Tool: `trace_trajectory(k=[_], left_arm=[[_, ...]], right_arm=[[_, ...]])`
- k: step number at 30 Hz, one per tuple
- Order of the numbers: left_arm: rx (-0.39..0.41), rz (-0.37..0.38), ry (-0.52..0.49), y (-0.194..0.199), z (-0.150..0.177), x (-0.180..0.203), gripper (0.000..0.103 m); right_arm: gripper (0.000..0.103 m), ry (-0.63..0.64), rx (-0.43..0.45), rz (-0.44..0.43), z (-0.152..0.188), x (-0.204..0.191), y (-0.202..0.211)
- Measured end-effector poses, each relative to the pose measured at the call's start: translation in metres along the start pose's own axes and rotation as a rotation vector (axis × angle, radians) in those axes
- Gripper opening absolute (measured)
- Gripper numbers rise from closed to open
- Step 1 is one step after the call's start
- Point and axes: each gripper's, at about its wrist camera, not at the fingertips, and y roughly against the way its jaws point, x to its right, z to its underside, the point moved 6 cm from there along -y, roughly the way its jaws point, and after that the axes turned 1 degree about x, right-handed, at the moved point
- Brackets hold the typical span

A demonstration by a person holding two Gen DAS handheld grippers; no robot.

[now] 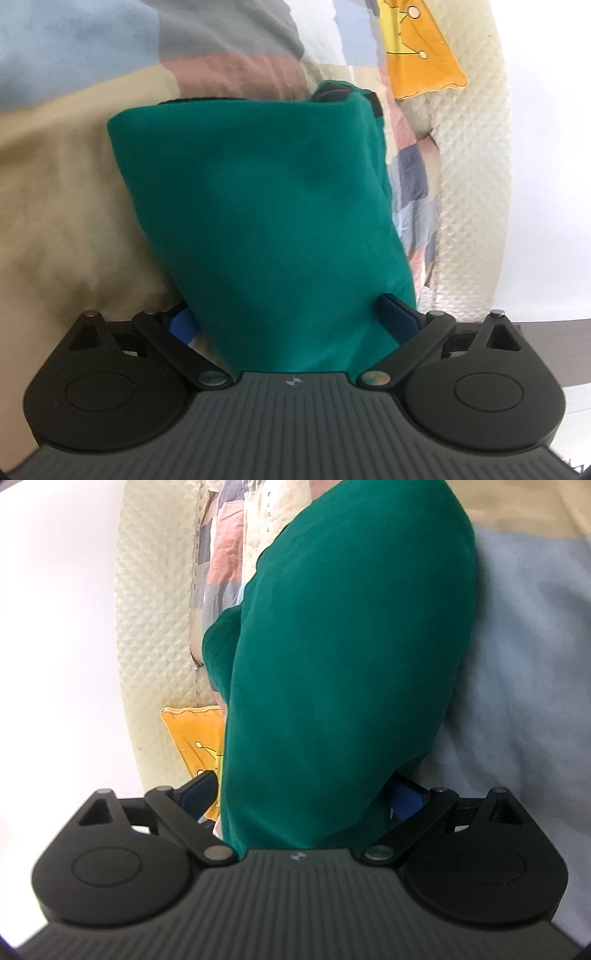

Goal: Fold large clothes

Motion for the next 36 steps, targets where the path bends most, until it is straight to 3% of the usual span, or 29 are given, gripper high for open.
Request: trace_trajectory(k=[5, 7, 10, 13, 14, 20, 22, 30, 36], left_arm=[[0.015, -0.015, -0.003, -0.005, -0.004, 0.002, 0.076], [0.026, -0.044, -0.046, -0.006, -0.004, 0.005, 0.055], [0.050, -0.043, -0.093, -0.004, -0.005, 0.010, 0.037], [0.077, -0.033, -0.176, -0.001, -0.004, 0.024, 0.029], [0.085, -0.029, -0.193, 0.000, -0.003, 0.027, 0.028], [0.110, -0.015, -0.246, 0.004, -0.003, 0.039, 0.025], [0.131, -0.003, -0.278, 0.010, 0.000, 0.045, 0.025], [0.195, 0.063, -0.379, 0.024, 0.002, 0.063, 0.024], [0.190, 0.069, -0.405, 0.047, 0.005, 0.072, 0.023]], right_arm=[[0.099, 0.037, -0.003, 0.023, 0.003, 0.000, -0.007], [0.099, 0.069, -0.013, 0.045, 0.004, -0.002, -0.012], [0.099, 0.039, -0.014, 0.053, -0.002, 0.003, -0.020], [0.092, 0.012, -0.011, 0.043, -0.006, 0.005, -0.022], [0.082, 0.023, -0.009, 0.047, -0.006, 0.004, -0.021], [0.048, 0.128, -0.014, 0.063, -0.002, -0.011, -0.013], [0.043, 0.164, -0.011, 0.043, 0.000, -0.019, -0.009], [0.033, 0.263, -0.001, -0.050, 0.008, -0.048, 0.014], [0.031, 0.331, -0.033, -0.049, 0.018, -0.058, 0.035]])
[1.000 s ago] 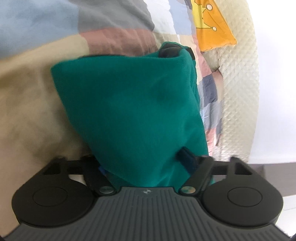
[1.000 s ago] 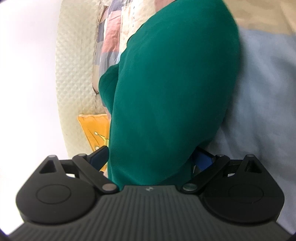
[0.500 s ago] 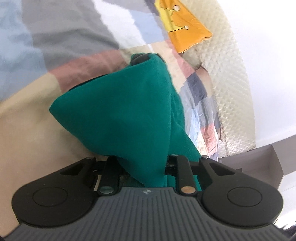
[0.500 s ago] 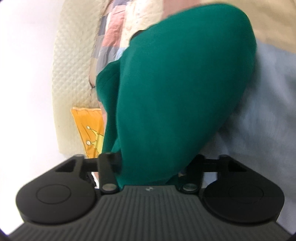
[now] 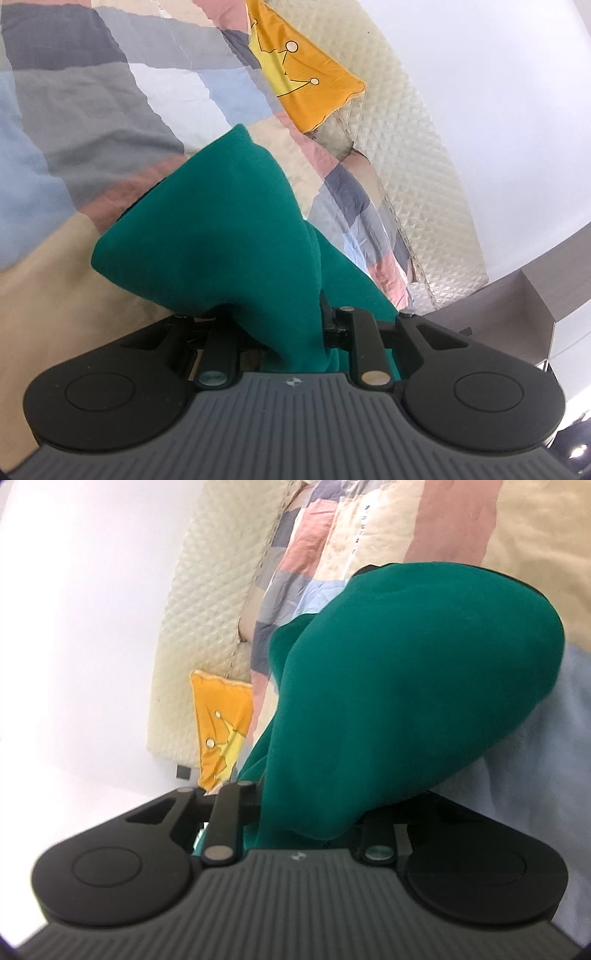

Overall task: Fold large clothes
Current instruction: 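Grasp the folded hoodie edge with the left gripper while the right gripper grasps it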

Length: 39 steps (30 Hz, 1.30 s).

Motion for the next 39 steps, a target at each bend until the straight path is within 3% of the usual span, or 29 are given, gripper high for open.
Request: trace_trajectory(k=[3, 15, 24, 29, 35, 39], left_arm=[[0.008, -0.001, -0.066, 0.013, -0.004, 0.011, 0.023], [-0.023, 0.006, -0.146, 0.094, 0.001, 0.044, 0.023], [-0.069, -0.024, -0.205, 0.154, 0.040, 0.030, 0.024], [-0.077, -0.057, -0.202, 0.157, 0.053, 0.015, 0.025], [-0.109, -0.073, -0.179, 0.147, 0.047, 0.016, 0.029], [-0.140, -0.083, -0.154, 0.134, 0.040, 0.021, 0.040]], right_arm=[[0.030, 0.021, -0.023, 0.007, 0.008, -0.002, 0.020], [0.030, 0.093, -0.058, 0.025, 0.026, -0.037, 0.076], [0.030, 0.160, -0.102, 0.069, 0.039, -0.032, 0.110], [0.031, 0.189, -0.133, 0.152, 0.041, -0.030, 0.103], [0.037, 0.141, -0.146, 0.168, 0.035, -0.034, 0.093], [0.042, 0.094, -0.154, 0.164, 0.029, -0.032, 0.084]])
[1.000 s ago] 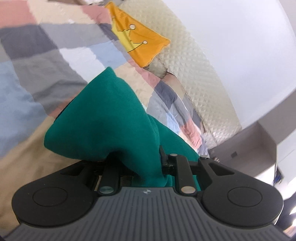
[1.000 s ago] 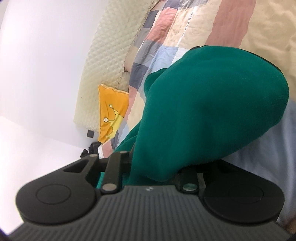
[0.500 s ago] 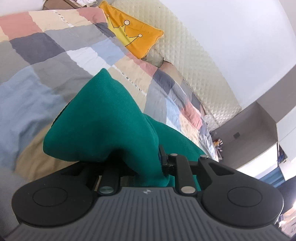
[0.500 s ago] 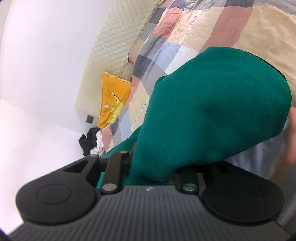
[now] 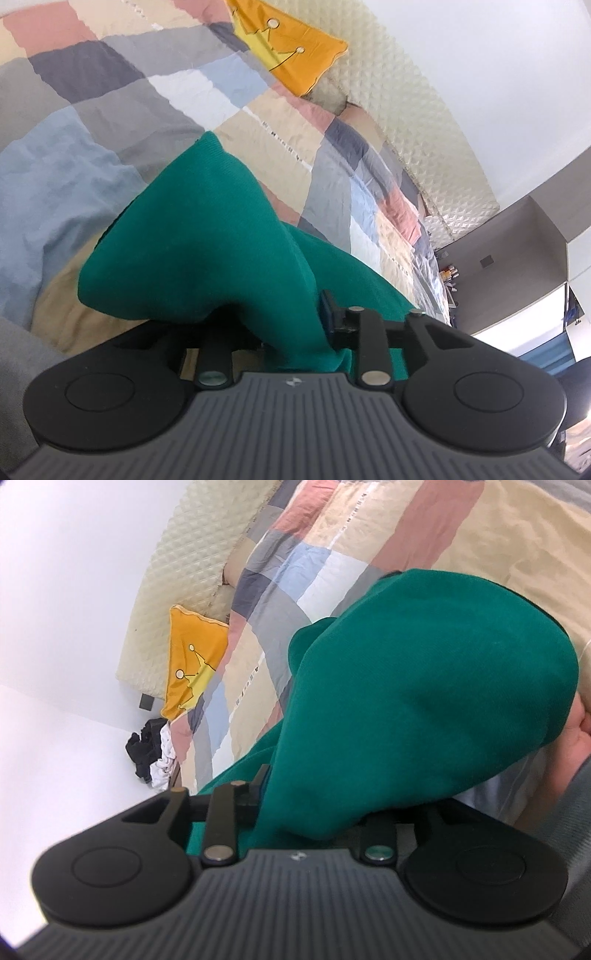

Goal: Fold large clothes

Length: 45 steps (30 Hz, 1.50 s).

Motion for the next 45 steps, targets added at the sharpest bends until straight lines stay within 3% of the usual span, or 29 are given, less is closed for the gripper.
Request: trace_trajectory(k=[3, 5, 7, 15, 20, 25, 33, 45], left_arm=[[-0.004, 0.027, 0.003, -0.003, -0.004, 0.006, 0.054], [-0.001, 0.053, -0.005, -0.003, -0.001, 0.010, 0.063], [0.002, 0.072, -0.002, -0.002, 0.002, 0.011, 0.065], [0.046, 0.146, 0.064, -0.002, -0.004, 0.011, 0.065], [0.083, 0.124, 0.038, -0.023, -0.029, 0.026, 0.065], [0.096, 0.044, -0.009, -0.056, -0.054, 0.042, 0.065], [0.099, -0.068, -0.104, -0.124, -0.085, 0.050, 0.065], [0.098, -0.085, -0.225, -0.213, -0.103, 0.032, 0.065]], right_arm=[[0.053, -0.024, -0.003, -0.033, -0.002, -0.002, -0.002], [0.076, -0.021, 0.000, -0.078, -0.001, -0.006, -0.001], [0.088, -0.008, 0.006, -0.109, 0.001, -0.009, 0.001], [0.088, -0.008, 0.031, -0.169, -0.006, -0.014, 0.003], [0.088, 0.015, 0.071, -0.200, -0.028, -0.031, -0.013], [0.088, 0.051, 0.099, -0.165, -0.052, -0.042, -0.044], [0.086, 0.096, 0.102, -0.018, -0.093, -0.040, -0.106], [0.084, 0.337, 0.132, 0.048, -0.119, -0.027, -0.182]])
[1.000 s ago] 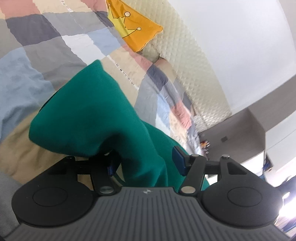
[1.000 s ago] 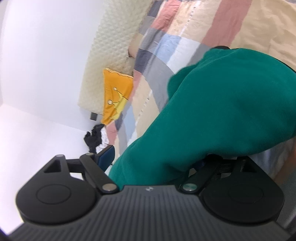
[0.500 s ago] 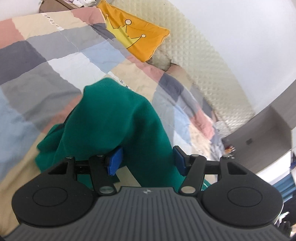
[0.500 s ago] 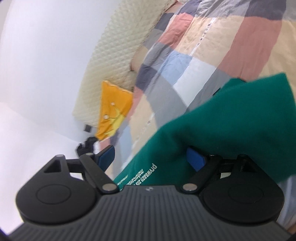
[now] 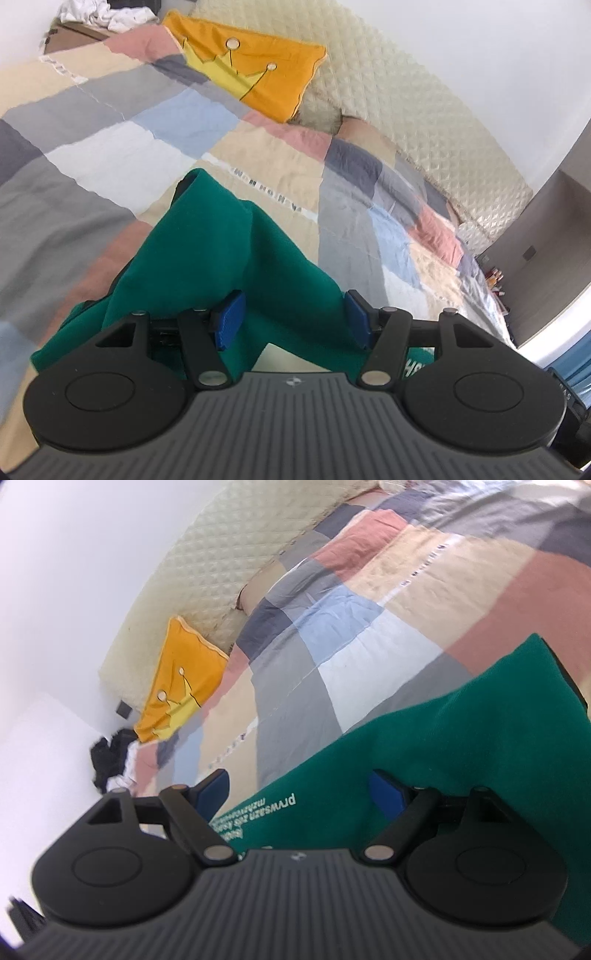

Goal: Fold large clothes

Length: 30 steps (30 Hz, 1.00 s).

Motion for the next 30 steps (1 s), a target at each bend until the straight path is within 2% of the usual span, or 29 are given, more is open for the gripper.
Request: trace_trajectory(k=[4, 9, 12, 17, 19, 23, 30], left_arm=[[-0.031, -0.015, -0.004, -0.025, -0.001, -0.009, 0.065], [-0.018, -0.039, -0.071, -0.028, 0.001, -0.007, 0.065], [-0.012, -0.033, -0.078, -0.021, 0.002, -0.005, 0.065], [0.000, -0.021, -0.084, -0.001, 0.002, 0.001, 0.071], [0.015, -0.026, -0.112, 0.009, 0.002, 0.005, 0.076], [0.012, -0.060, -0.169, 0.028, 0.009, 0.017, 0.077], [0.055, -0.104, -0.306, 0.051, 0.026, 0.037, 0.077]], right_arm=[[0.084, 0.103, -0.008, 0.023, 0.003, 0.001, -0.020], [0.084, 0.171, -0.009, 0.046, 0.006, -0.004, -0.022], [0.084, 0.178, -0.002, 0.045, 0.007, -0.006, -0.015], [0.084, 0.162, 0.020, 0.043, 0.003, -0.014, 0.008], [0.084, 0.174, 0.043, 0.048, 0.003, -0.017, 0.021], [0.085, 0.205, 0.075, 0.058, 0.004, -0.019, 0.045], [0.085, 0.276, 0.099, 0.160, 0.005, -0.014, 0.066]])
